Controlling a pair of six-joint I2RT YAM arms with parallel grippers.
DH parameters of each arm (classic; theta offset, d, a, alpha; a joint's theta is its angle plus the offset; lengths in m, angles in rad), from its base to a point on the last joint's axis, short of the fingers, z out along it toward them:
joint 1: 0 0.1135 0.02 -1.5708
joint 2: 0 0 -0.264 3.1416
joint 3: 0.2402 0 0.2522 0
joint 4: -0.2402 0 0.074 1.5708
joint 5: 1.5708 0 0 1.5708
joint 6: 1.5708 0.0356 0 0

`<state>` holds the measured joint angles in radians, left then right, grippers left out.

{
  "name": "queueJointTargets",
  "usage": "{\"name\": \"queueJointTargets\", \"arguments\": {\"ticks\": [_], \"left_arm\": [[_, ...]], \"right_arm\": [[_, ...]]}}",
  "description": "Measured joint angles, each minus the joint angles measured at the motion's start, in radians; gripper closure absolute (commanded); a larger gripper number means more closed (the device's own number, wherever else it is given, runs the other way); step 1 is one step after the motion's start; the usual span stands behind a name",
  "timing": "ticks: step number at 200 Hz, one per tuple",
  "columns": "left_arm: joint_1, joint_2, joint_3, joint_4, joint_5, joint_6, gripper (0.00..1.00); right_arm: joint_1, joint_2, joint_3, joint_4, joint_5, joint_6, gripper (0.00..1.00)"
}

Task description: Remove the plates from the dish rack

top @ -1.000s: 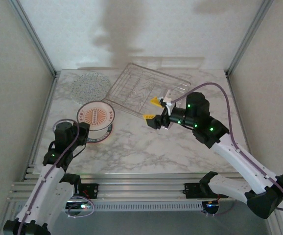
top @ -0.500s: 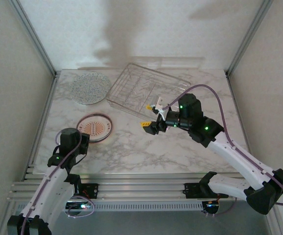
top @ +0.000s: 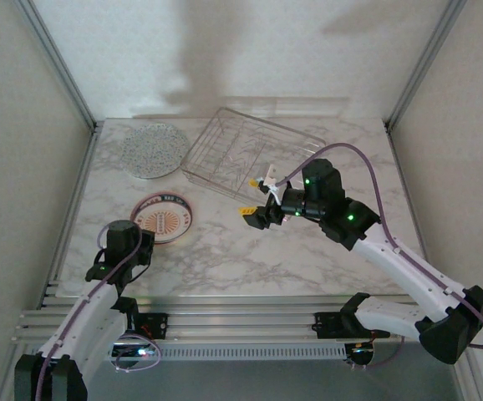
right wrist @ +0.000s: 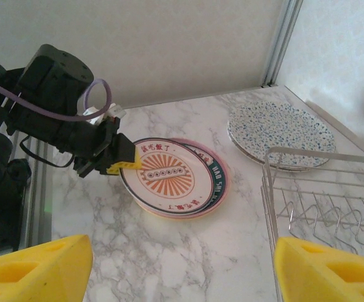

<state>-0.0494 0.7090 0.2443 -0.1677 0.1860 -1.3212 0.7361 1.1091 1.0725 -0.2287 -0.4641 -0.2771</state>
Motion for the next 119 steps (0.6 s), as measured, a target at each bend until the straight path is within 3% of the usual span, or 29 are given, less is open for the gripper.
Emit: {"name": "queueJointTargets", "arguments": {"ticks": [66,102,119], "left_arm": [[0.001,0.02,-0.016,0.036,0.001,0.0,1.0],[0.001,0.051,-0.015,0.076,0.005,0.001,0.74],[0.001,0.062,-0.004,0.089,0.011,0.003,0.67]], "right_arm": [[0.0,0.008,0.007,0.001,-0.001,0.018,0.23],[0.0,0.01,0.008,0.0,-0.003,0.032,0.23],[0.0,0.01,0.011,0.0,-0.003,0.035,0.23]]}}
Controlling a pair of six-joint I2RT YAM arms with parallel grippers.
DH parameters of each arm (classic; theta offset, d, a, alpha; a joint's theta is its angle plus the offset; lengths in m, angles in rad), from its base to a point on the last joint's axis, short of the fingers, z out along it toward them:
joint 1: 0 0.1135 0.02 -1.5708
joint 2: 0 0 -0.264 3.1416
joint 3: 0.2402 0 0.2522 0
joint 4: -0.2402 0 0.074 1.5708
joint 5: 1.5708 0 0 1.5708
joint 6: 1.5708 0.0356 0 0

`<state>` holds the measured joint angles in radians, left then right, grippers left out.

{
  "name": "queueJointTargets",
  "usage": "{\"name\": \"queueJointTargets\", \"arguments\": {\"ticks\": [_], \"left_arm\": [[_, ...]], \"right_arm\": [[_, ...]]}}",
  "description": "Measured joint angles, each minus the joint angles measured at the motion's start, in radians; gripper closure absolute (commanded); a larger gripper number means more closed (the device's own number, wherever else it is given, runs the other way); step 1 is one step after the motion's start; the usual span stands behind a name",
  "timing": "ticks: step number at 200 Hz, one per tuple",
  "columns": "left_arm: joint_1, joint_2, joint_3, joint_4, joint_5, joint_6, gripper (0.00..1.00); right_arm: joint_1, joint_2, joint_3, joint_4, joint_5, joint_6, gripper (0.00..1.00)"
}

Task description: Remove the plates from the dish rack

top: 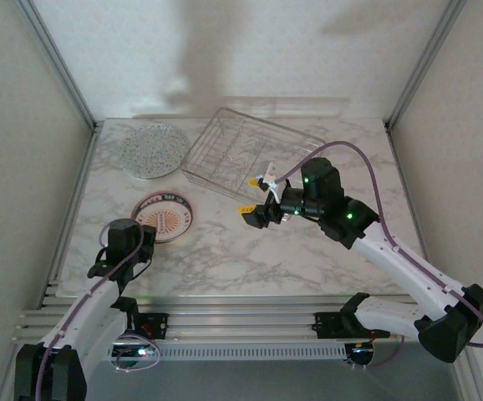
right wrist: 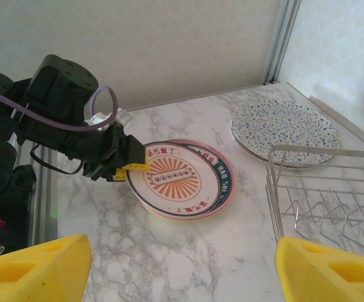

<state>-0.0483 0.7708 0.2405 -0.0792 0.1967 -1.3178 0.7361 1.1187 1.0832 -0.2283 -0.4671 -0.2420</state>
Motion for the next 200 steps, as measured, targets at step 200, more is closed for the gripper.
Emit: {"name": "queueJointTargets", "arguments": {"ticks": [200], "left_arm": [[0.0,0.143,0.183,-0.204,0.005,0.024,0.4]], "right_arm": [[0.0,0.012,0.037,-0.002,0.006,0.023,0.23]]}}
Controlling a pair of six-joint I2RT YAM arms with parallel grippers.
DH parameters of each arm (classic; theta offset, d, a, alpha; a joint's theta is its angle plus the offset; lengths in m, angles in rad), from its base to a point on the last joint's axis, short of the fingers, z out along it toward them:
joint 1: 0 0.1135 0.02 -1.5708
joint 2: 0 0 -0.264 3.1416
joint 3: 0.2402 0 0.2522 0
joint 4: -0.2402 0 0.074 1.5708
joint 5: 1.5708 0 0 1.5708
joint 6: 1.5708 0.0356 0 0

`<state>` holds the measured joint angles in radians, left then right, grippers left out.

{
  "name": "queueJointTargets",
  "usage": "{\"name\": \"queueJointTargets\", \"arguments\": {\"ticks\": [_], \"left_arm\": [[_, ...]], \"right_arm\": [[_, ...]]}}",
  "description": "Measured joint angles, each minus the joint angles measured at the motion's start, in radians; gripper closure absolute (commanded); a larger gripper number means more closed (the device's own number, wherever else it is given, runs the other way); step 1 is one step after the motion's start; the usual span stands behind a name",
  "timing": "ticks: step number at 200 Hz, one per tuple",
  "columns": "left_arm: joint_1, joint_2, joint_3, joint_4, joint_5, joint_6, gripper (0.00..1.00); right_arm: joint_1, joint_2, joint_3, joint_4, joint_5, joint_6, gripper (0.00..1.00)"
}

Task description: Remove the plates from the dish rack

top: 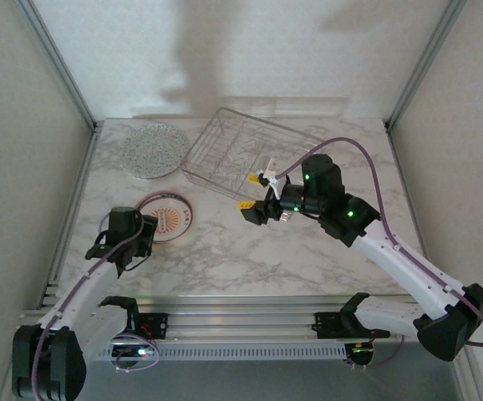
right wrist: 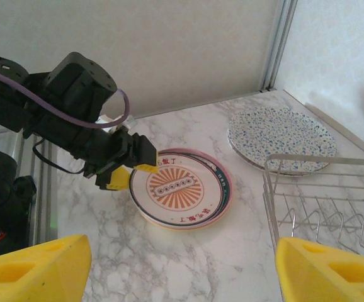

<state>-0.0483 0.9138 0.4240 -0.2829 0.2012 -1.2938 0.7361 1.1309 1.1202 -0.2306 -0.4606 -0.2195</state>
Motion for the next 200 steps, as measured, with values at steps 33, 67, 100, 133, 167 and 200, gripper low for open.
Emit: {"name": "queueJointTargets", "arguments": {"ticks": [33,67,100,133,167,200], "left_arm": [[0.0,0.043,0.029,-0.003,0.0,0.012,0.36],[0.0,0.065,0.048,-0.008,0.001,0.027,0.29],[0.0,0.06,0.063,-0.04,0.0,0.038,0.26],[0.0,0.029,0.068,-0.089,-0.001,0.042,0.21],[0.0,0.0,0.106,-0.146,-0.002,0.05,0.16],[0.0,-0.033,0.148,-0.203,-0.011,0.058,0.0]], "right_arm": [[0.0,0.005,0.004,-0.004,0.013,0.0,0.22],[0.0,0.011,0.013,-0.014,0.023,0.0,0.22],[0.0,0.012,0.022,-0.021,0.024,0.0,0.22],[0.0,0.012,0.04,-0.021,0.023,0.007,0.2],[0.0,0.013,0.063,-0.019,0.021,0.027,0.19],[0.0,0.012,0.097,-0.016,0.055,0.045,0.15]]}}
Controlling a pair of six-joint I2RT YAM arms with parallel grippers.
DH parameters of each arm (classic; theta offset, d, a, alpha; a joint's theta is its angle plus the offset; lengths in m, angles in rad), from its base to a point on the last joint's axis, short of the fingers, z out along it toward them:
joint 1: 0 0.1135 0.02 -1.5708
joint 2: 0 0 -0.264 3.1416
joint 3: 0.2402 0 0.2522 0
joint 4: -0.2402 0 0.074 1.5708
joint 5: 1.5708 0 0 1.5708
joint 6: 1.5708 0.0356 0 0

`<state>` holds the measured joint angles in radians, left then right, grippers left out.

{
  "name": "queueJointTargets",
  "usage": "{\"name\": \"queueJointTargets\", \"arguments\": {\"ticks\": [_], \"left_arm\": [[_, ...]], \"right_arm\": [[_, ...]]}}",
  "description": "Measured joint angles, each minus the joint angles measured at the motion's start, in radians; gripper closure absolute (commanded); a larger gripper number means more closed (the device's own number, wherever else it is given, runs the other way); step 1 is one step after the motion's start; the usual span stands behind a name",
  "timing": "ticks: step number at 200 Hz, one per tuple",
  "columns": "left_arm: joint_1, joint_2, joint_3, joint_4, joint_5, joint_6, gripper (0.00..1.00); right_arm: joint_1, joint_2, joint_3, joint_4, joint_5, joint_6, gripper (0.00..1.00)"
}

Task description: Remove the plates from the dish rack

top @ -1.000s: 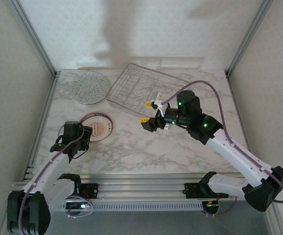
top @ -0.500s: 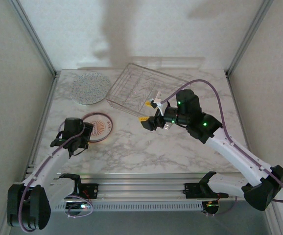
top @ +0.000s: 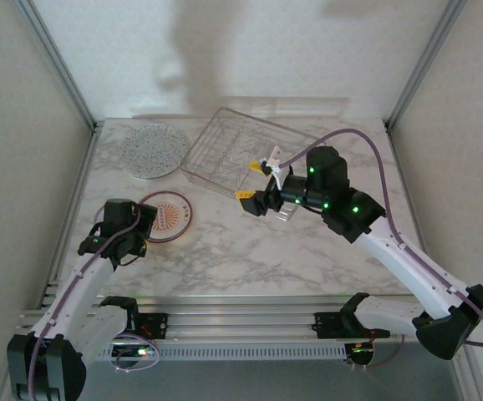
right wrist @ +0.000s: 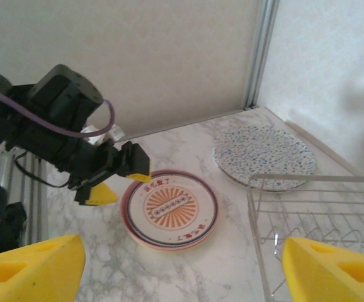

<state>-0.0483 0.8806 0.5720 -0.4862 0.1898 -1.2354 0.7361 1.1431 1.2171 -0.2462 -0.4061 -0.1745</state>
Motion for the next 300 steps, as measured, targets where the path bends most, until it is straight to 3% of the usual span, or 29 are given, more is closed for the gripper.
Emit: {"name": "queueJointTargets", "arguments": {"ticks": [20,46,90,112,139,161,192,210,249,300], "left_arm": [[0.0,-0.005,0.067,-0.051,-0.023,0.008,0.0],[0.0,0.018,0.211,-0.083,-0.078,0.056,0.0],[0.0,0.014,0.298,0.076,-0.17,0.192,0.0],[0.0,0.021,0.294,0.148,-0.231,0.258,0.0],[-0.002,0.069,0.29,0.186,-0.409,0.327,0.0],[-0.002,0.071,0.213,0.275,-0.6,0.405,0.0],[-0.002,0.037,-0.018,0.515,-0.795,0.645,0.0],[0.002,0.047,-0.127,0.65,-0.833,0.789,0.0],[0.054,0.147,-0.282,0.932,-0.784,0.944,0.0],[0.116,0.356,-0.328,1.256,-0.627,0.978,0.0]], "right_arm": [[0.001,-0.005,0.022,-0.001,0.1,0.005,0.11],[-0.035,-0.035,0.032,-0.007,0.333,0.031,0.03],[-0.384,-0.085,0.043,-0.196,0.649,0.304,0.01],[-0.447,-0.108,-0.023,-0.282,0.737,0.421,0.01],[-0.447,-0.16,-0.198,-0.303,0.862,0.504,0.01],[-0.448,-0.179,-0.388,-0.181,0.958,0.491,0.01],[-0.455,-0.121,-0.694,0.163,0.958,0.355,0.01],[-0.464,-0.049,-0.768,0.283,0.935,0.306,0.01],[-0.504,0.152,-0.767,0.539,0.835,0.263,0.01],[-0.556,0.306,-0.745,0.768,0.688,0.183,0.01]]}}
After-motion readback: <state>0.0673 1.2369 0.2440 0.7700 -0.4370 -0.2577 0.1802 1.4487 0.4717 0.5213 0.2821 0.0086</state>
